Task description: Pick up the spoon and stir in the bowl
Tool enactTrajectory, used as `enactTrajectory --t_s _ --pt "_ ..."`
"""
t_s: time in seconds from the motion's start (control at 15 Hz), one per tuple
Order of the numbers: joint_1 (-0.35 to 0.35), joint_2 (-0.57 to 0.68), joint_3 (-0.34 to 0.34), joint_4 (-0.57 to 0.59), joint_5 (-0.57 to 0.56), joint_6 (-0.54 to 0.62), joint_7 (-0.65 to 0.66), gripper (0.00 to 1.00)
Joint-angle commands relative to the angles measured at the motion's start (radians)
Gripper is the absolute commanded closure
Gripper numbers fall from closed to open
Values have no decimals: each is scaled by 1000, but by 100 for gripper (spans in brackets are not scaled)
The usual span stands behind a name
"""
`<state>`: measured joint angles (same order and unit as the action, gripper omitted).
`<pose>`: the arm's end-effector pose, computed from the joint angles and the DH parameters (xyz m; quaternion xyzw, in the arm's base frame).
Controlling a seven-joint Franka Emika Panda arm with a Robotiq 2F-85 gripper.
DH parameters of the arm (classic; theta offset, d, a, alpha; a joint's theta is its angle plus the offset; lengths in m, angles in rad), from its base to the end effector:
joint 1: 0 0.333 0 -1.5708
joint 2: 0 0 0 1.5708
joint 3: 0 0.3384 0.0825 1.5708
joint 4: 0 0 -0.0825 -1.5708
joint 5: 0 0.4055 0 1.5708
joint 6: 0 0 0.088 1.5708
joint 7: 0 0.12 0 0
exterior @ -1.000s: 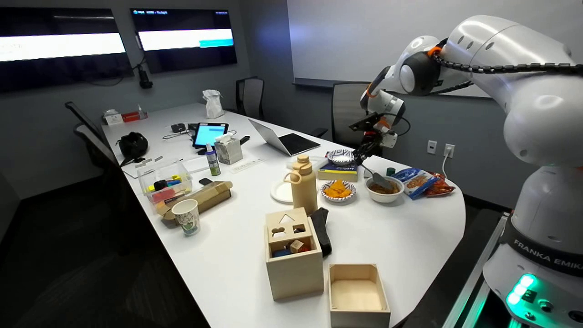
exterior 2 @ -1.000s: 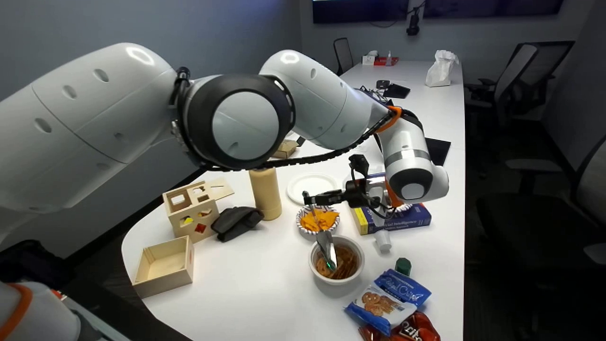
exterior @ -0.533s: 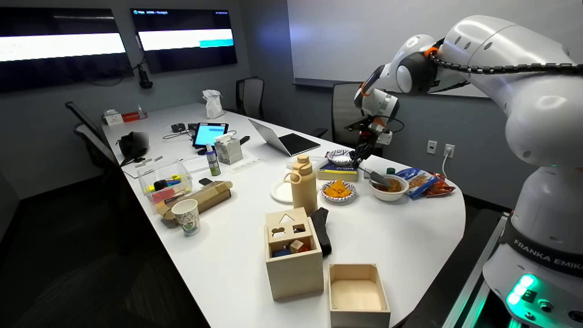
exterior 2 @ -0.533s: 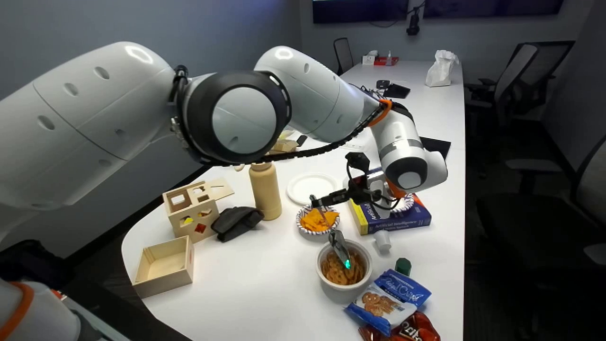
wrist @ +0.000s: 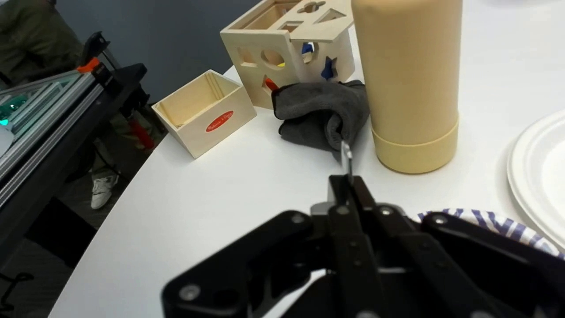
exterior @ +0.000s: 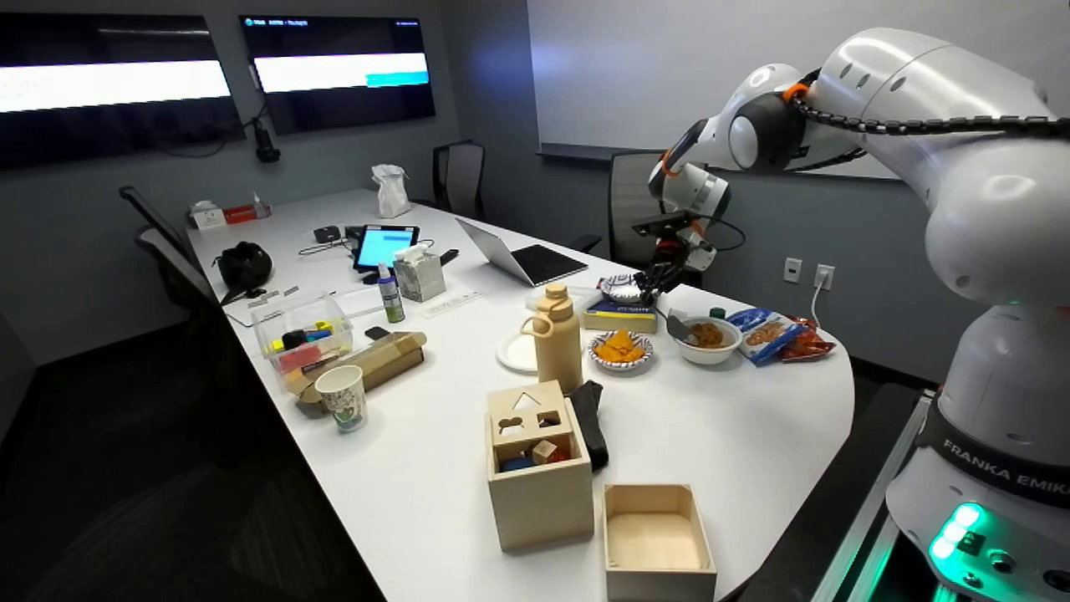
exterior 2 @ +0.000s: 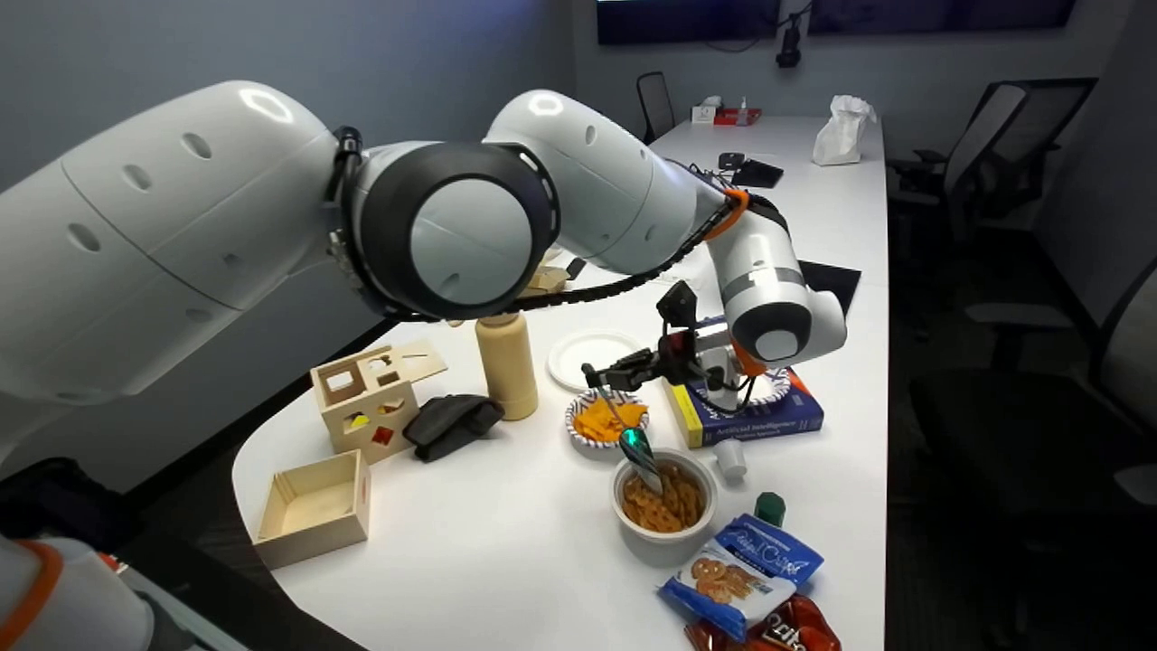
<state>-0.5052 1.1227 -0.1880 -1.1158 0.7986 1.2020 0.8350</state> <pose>0.6026 -0.3223 0.1067 -0.5682 0.6146 0.4827 0.2579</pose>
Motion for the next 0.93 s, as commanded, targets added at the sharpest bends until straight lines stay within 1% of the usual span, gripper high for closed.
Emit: enactTrajectory --t_s 0.0,0.27,0.4,0.6,0.87 --pt "-31 31 19 48 9 -95 -40 99" --pt "-44 57 7 66 2 -203 -35 99" --pt "-41 60 -13 59 2 -222 2 99" --pt "-32 47 -42 42 13 -178 42 99" --pt "-28 28 -58 30 25 -73 59 99"
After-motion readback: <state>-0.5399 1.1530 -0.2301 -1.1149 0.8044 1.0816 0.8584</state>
